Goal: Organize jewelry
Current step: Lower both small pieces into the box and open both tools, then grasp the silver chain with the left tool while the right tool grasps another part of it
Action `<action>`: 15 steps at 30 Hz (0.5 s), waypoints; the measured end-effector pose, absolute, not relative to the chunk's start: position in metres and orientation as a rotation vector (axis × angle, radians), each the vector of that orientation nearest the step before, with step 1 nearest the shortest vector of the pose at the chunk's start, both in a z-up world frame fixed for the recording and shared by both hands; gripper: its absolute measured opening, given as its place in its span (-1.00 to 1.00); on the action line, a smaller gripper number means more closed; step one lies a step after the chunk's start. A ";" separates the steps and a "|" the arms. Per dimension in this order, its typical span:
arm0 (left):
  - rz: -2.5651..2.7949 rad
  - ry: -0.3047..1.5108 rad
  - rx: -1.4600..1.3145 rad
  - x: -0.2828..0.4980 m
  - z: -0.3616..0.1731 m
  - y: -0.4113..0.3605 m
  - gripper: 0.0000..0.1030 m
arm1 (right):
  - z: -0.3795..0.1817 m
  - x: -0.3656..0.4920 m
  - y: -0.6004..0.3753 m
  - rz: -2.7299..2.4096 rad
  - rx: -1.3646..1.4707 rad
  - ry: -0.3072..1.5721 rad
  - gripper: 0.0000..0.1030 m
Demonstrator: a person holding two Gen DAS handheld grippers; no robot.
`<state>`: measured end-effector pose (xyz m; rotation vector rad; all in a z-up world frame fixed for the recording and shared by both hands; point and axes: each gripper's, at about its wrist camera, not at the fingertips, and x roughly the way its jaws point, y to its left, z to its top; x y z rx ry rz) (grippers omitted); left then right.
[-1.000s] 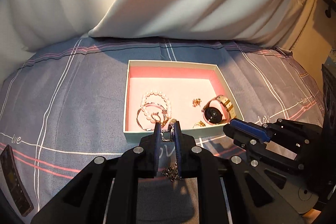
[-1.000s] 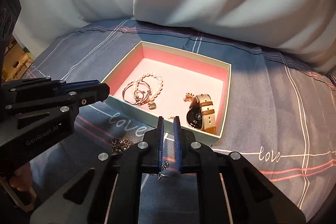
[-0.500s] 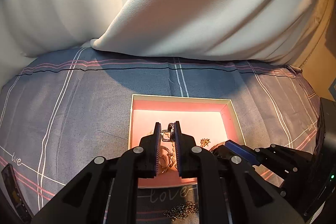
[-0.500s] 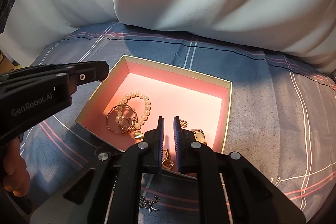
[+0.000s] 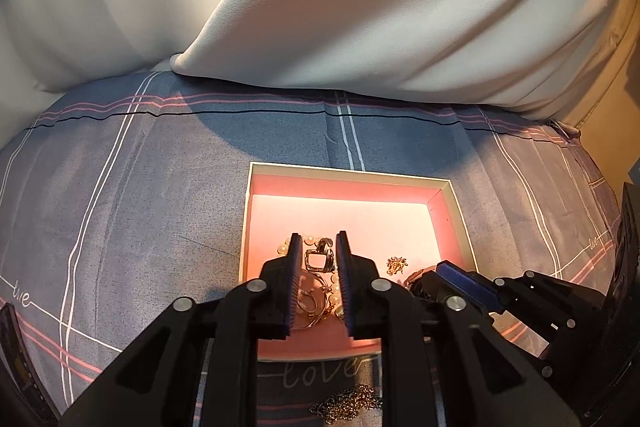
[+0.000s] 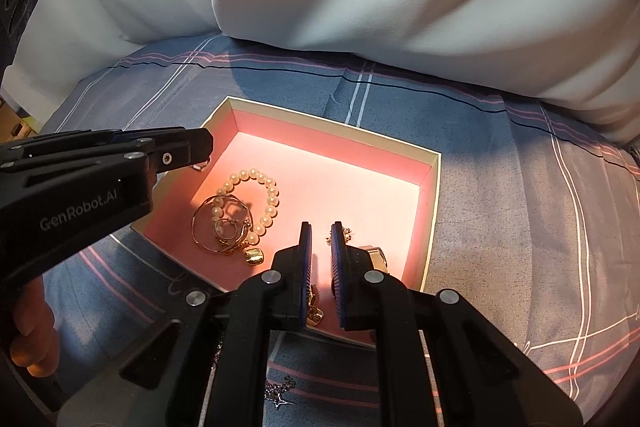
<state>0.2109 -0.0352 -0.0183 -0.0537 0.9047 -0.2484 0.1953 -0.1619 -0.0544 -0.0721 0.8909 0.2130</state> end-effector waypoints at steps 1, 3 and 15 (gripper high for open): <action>-0.248 0.903 -0.054 0.209 -0.018 -0.035 0.17 | -0.054 0.194 -0.163 0.206 -0.071 0.887 -0.56; -0.242 0.871 -0.051 0.201 -0.013 -0.032 0.27 | -0.052 0.187 -0.165 0.194 -0.079 0.871 0.26; -0.320 0.891 0.000 0.110 -0.056 -0.015 0.43 | -0.081 0.100 -0.177 0.233 -0.084 0.919 0.29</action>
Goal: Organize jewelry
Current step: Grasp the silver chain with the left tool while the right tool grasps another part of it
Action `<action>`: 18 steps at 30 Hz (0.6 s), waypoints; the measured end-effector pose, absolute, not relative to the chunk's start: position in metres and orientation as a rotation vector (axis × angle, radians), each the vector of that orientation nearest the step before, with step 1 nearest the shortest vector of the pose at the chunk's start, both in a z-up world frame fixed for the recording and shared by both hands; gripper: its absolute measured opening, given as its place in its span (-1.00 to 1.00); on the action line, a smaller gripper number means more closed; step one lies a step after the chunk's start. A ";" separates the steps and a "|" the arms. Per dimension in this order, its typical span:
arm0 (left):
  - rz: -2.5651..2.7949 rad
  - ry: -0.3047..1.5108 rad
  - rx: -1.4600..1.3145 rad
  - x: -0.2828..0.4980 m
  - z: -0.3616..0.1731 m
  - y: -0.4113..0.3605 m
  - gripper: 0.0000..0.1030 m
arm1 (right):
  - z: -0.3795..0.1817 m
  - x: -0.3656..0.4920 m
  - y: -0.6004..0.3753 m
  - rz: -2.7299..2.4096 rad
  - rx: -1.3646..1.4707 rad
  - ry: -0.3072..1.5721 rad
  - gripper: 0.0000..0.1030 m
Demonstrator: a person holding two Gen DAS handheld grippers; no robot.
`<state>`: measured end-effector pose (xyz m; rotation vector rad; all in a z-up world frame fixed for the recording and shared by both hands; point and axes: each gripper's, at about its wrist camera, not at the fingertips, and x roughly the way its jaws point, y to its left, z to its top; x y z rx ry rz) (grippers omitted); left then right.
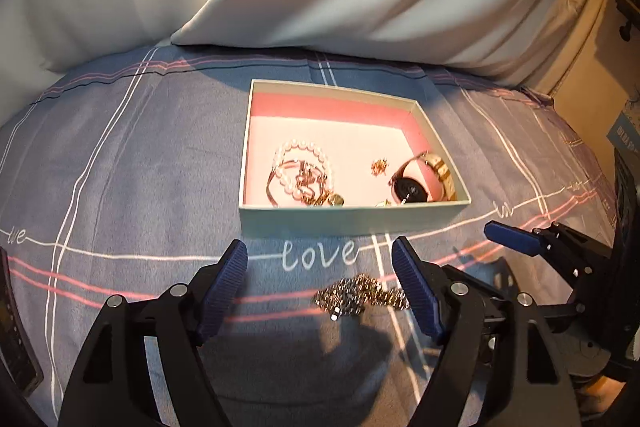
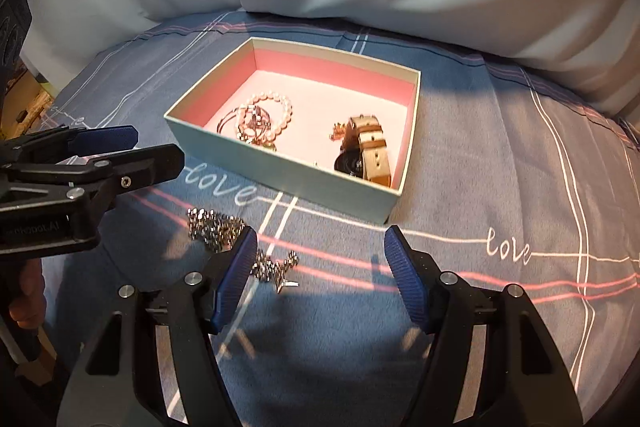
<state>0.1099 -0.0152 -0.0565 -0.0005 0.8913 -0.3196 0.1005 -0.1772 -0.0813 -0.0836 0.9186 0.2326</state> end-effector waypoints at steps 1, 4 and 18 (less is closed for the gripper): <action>-0.323 0.904 0.029 0.103 -0.066 -0.016 0.43 | -0.088 0.094 -0.179 0.229 -0.085 0.938 0.29; -0.326 0.950 0.101 0.091 -0.091 -0.021 0.42 | -0.106 0.081 -0.185 0.214 -0.065 0.981 0.29; -0.340 0.943 0.222 0.117 -0.111 -0.044 0.10 | -0.110 0.076 -0.186 0.229 -0.014 0.971 0.51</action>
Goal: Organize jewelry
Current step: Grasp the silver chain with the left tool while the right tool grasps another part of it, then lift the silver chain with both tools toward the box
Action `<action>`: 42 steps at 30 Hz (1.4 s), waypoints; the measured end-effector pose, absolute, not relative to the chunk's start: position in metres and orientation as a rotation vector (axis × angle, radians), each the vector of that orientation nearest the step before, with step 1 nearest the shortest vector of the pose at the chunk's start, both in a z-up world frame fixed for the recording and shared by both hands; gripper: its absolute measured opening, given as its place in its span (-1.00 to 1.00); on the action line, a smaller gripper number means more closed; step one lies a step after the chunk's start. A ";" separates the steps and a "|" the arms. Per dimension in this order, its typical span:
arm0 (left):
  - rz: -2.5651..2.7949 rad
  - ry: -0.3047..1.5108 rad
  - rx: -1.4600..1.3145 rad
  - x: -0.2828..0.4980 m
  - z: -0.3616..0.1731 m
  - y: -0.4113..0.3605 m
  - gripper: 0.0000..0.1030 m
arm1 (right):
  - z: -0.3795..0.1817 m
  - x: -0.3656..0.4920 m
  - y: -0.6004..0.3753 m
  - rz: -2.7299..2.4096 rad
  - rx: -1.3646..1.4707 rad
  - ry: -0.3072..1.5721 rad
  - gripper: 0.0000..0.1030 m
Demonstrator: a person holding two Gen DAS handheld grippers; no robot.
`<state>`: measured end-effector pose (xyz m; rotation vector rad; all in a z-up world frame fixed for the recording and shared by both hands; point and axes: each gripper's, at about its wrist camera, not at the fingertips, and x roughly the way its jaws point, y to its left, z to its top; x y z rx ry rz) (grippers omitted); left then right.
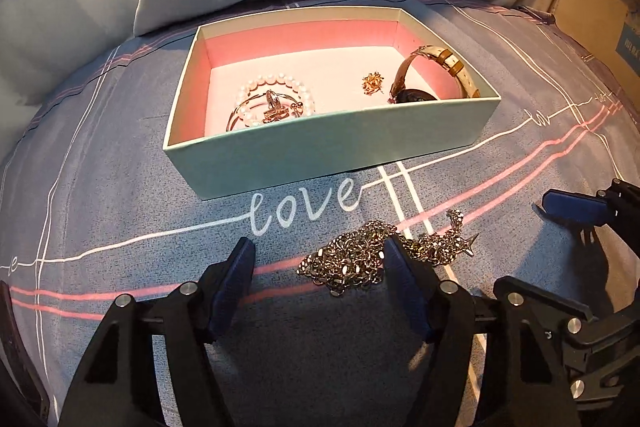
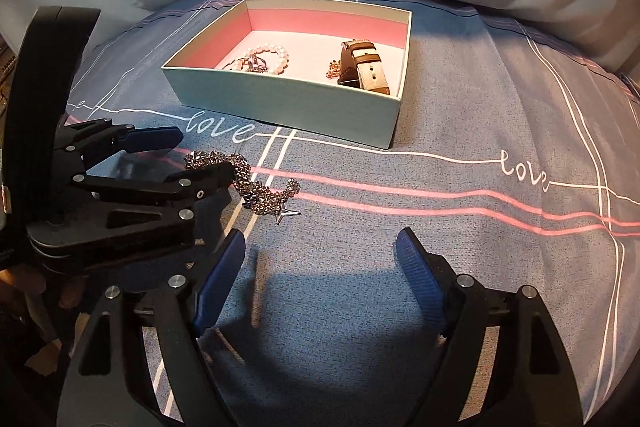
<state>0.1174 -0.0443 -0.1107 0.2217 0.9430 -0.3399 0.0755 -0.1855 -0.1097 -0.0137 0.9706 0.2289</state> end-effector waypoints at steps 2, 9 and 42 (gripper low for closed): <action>-0.328 0.944 0.202 0.119 -0.108 -0.035 -0.37 | -0.112 0.077 -0.182 0.233 -0.021 0.975 0.51; -0.343 0.981 0.074 0.121 -0.102 -0.008 -0.75 | -0.118 0.088 -0.153 0.287 -0.083 0.962 0.51; -0.368 1.003 0.004 0.098 -0.097 -0.011 -0.81 | -0.110 0.089 -0.148 0.386 -0.024 0.990 -0.78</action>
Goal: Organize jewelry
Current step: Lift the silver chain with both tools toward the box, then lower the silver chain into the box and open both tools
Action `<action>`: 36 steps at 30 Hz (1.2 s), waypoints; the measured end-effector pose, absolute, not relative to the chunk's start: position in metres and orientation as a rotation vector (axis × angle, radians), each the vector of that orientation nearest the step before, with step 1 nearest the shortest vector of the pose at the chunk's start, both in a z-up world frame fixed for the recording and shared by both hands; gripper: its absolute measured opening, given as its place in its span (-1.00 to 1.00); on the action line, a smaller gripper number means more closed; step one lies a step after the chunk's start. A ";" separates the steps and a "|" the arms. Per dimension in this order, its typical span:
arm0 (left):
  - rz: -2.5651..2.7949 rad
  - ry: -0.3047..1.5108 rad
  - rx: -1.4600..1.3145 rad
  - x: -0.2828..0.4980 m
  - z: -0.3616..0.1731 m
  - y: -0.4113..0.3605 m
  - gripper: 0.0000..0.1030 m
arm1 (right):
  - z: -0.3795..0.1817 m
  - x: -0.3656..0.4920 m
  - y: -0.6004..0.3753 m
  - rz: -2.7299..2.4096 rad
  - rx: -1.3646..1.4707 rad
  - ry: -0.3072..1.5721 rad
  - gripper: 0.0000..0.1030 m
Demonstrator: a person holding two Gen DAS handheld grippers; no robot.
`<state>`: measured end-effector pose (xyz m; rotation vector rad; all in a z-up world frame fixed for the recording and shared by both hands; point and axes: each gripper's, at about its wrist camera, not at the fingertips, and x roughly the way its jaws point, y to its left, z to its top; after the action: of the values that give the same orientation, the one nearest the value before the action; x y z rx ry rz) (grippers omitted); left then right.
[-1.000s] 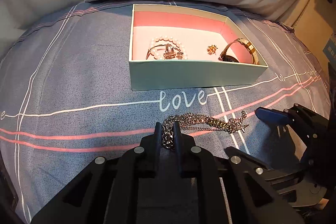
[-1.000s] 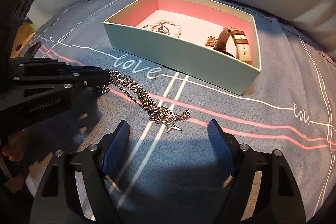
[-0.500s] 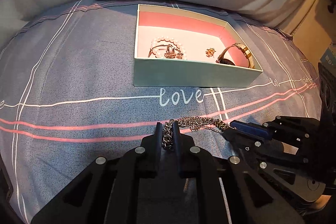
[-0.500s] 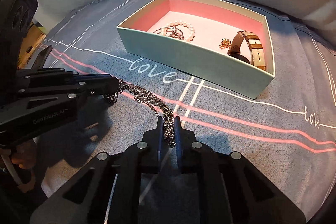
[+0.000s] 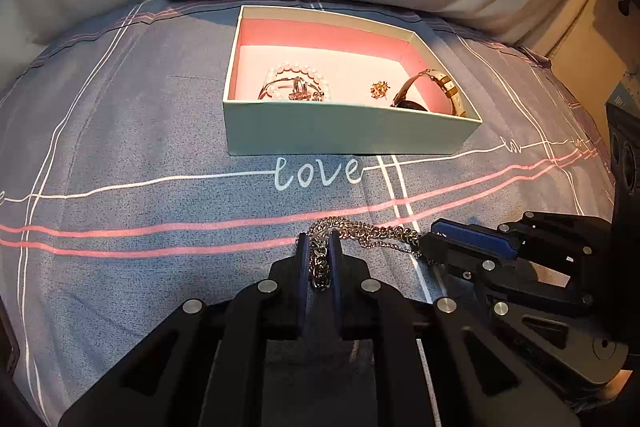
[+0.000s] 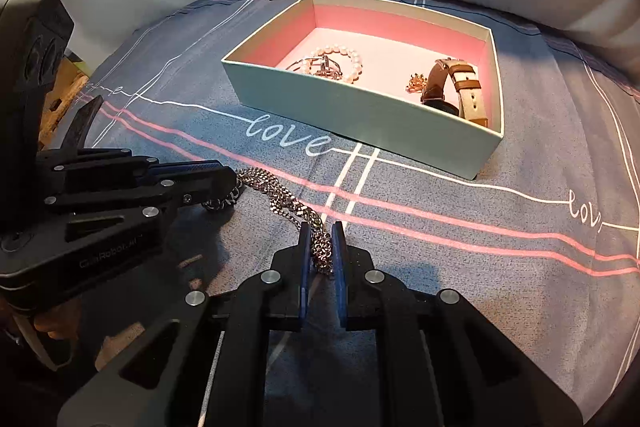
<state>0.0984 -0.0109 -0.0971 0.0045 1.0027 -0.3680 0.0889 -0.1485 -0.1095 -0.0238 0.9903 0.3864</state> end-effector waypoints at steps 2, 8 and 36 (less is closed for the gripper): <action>-0.373 1.004 0.005 0.096 -0.099 -0.012 -0.82 | -0.114 0.087 -0.149 0.383 -0.021 0.993 -0.78; -0.396 0.983 0.050 0.089 -0.095 -0.012 -0.69 | -0.110 0.080 -0.153 0.337 -0.059 0.974 0.11; -0.455 0.912 0.087 0.095 -0.063 -0.022 -0.76 | -0.070 0.082 -0.140 0.372 -0.093 0.898 -0.78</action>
<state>0.0953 -0.0219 -0.0627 0.0871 0.9119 -0.4554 0.0821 -0.1402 -0.0703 -0.0934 0.8984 0.3724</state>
